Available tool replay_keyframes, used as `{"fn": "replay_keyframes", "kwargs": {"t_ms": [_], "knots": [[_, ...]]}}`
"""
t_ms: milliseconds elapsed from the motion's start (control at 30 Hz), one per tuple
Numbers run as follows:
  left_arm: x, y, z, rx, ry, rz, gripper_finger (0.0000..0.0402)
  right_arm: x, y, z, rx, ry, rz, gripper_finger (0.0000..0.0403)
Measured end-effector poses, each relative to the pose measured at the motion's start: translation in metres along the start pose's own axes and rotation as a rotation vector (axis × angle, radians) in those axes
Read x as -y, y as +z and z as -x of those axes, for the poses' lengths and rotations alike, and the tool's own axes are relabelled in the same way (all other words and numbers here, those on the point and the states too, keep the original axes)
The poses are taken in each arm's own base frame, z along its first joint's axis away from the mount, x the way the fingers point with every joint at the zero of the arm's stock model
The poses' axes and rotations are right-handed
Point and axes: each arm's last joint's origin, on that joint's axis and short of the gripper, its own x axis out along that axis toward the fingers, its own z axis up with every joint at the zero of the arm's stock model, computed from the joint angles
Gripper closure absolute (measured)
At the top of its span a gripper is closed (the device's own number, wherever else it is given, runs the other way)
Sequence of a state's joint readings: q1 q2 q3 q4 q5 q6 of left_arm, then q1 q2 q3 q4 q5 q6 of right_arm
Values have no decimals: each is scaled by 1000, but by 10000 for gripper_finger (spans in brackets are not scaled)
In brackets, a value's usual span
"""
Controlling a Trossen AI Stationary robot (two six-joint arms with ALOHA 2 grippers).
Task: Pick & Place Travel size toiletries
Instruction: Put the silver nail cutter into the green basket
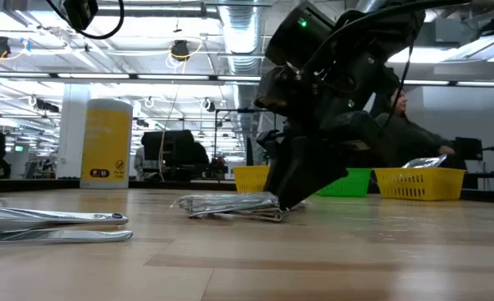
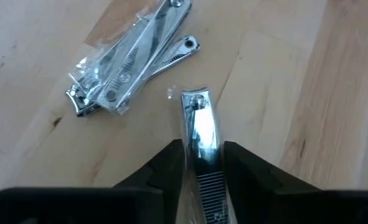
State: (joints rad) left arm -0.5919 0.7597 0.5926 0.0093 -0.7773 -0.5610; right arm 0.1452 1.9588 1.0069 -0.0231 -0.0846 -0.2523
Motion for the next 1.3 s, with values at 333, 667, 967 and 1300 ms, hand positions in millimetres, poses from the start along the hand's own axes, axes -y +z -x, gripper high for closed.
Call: {"fn": "replay_keyframes", "kwargs": {"t_ms": [333, 667, 967, 1300], "knots": [[0, 0, 0, 0, 0, 0, 298, -3, -1, -1, -10, -4, -29, 352], [0, 0, 0, 2, -2, 3, 298, -3, 4, 3, 25, -14, -116, 349], [1, 1, 0, 6, -5, 7, 298, 11, 14, 29, 103, -47, -195, 353], [1, 1, 0, 9, -6, 8, 298, 31, 25, 62, 213, -87, -305, 353]]}}
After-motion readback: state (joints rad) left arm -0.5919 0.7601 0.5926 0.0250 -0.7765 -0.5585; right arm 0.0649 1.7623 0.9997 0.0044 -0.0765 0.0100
